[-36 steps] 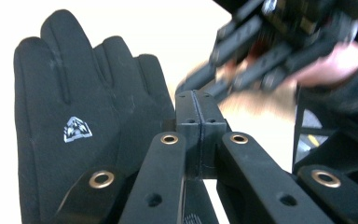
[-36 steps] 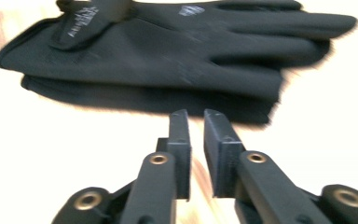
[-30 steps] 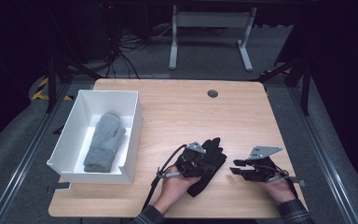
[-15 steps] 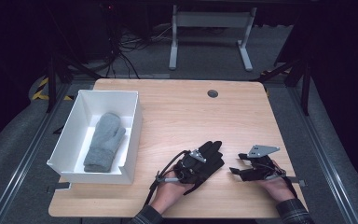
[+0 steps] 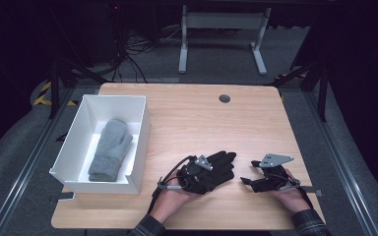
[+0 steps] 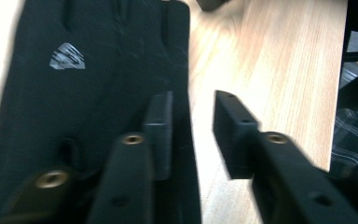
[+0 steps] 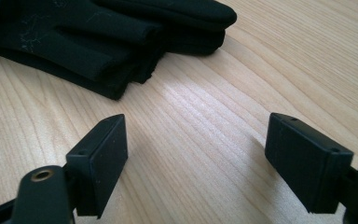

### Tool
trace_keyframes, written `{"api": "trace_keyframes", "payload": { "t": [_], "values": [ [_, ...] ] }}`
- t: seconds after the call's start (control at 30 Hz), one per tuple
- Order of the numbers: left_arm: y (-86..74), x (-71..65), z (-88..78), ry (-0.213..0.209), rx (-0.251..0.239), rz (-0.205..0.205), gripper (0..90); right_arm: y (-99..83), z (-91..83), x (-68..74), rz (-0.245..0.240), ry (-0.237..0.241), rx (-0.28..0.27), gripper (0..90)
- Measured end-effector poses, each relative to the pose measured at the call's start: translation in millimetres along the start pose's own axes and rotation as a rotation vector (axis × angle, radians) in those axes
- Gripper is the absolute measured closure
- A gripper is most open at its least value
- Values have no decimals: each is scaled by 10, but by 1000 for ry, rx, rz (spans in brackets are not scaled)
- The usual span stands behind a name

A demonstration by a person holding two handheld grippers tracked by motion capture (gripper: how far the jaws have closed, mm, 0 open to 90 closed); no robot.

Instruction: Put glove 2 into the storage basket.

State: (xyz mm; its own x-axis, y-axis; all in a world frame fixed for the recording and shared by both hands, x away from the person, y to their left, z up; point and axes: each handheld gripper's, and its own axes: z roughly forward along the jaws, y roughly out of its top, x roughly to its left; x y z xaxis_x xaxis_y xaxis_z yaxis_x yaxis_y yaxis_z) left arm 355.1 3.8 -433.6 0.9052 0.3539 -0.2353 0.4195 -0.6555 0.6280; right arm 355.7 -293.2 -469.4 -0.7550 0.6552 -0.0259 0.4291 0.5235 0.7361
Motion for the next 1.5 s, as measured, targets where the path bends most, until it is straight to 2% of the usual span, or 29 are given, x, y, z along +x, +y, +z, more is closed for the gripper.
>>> {"api": "trace_keyframes", "payload": {
  "t": [0.2,0.23,0.3,0.33,0.53,0.57,0.73,0.83,1.03,1.23,1.3,1.37,1.43,1.47,1.5],
  "values": [
    [54,64,-79,5,9,55,403,0,1,4,2,-8,1,206],
    [81,93,-102,35,9,73,383,0,2,5,4,-10,1,205],
    [96,111,-110,48,16,79,353,-1,3,6,5,-10,0,205],
    [113,134,-113,61,18,82,303,0,3,6,5,-13,1,200],
    [154,269,-17,123,20,74,218,1,4,8,10,-17,2,199],
    [154,269,-17,123,20,74,215,1,4,8,10,-17,2,199],
    [144,343,99,169,66,78,189,1,5,9,12,-17,1,199],
    [136,364,150,172,81,75,161,1,6,11,13,-18,0,199],
    [91,402,193,135,82,47,192,1,6,13,16,-21,0,199],
    [80,399,201,111,90,55,254,2,6,15,16,-23,1,199],
    [81,388,194,99,89,65,314,2,6,15,16,-24,1,199],
    [84,367,183,56,95,75,465,2,6,16,17,-24,1,200],
    [88,361,181,41,99,66,565,2,6,17,18,-24,1,200],
    [93,362,179,23,102,53,565,2,6,16,18,-25,1,200],
    [101,359,169,17,103,41,613,2,7,17,18,-25,1,200]
  ]
}}
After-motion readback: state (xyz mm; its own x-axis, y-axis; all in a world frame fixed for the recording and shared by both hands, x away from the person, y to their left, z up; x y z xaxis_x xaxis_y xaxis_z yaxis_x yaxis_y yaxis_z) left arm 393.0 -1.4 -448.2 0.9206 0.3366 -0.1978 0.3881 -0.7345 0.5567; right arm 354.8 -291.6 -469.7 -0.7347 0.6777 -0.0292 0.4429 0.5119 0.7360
